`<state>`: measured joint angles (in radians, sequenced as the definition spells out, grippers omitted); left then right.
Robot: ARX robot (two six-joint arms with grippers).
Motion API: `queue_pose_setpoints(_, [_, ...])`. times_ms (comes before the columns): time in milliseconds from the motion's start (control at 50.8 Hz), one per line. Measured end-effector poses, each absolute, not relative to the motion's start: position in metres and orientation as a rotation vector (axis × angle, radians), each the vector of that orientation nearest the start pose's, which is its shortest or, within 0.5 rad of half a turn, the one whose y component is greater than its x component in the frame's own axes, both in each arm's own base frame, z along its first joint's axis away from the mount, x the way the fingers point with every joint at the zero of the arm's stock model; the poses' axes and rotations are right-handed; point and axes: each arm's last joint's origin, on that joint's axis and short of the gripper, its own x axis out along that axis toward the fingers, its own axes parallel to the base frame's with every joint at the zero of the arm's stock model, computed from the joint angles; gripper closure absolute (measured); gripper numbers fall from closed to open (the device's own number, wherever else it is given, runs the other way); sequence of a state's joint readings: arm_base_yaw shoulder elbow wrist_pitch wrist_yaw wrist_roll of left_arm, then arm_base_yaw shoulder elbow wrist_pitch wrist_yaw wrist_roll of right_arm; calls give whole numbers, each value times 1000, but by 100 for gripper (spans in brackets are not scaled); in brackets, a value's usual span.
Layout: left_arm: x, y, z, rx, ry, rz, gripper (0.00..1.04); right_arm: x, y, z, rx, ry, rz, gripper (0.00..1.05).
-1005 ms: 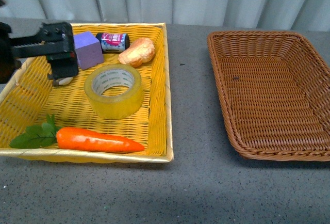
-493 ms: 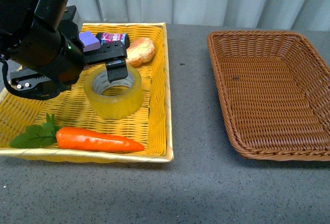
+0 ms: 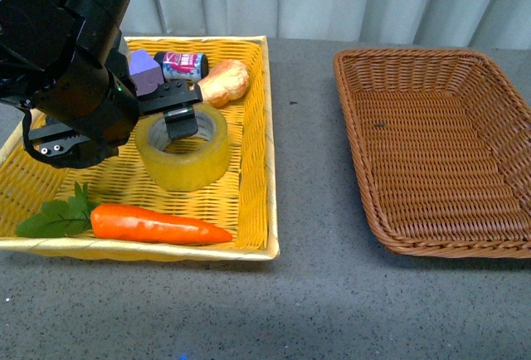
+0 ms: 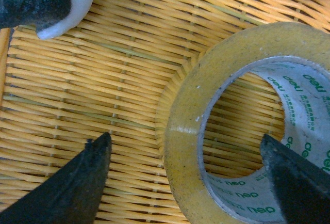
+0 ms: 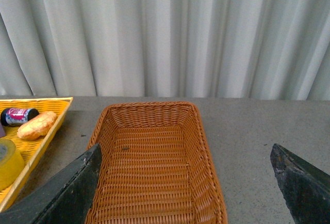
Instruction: Move tape to another basket
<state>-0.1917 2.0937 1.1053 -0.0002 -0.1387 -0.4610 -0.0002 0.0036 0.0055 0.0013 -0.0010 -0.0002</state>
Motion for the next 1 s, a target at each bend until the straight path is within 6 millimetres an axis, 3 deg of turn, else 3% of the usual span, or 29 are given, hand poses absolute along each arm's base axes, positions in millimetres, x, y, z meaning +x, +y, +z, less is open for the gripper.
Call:
queue_pose_setpoints(414, [385,-69,82,-268,973,167,87,98,0,165,0,-3,1,9])
queue_pose_setpoints(552, [386,-66,92,-254,963,109,88,98,0,165,0,-3,1,9])
queue_pose_setpoints(709, [391,-66,125,-187,933,-92,89,98,0,165,0,-3,1,9])
queue_pose_setpoints(847, [398,-75,172,70,721,-304,89,98,0,165,0,-3,1,9])
queue_pose_setpoints(926, [398,-83,188,214,621,-446,89,98,0,165,0,-3,1,9])
queue_pose_setpoints(1005, [398,-92,193,339,572,-545,89,98,0,165,0,-3,1,9])
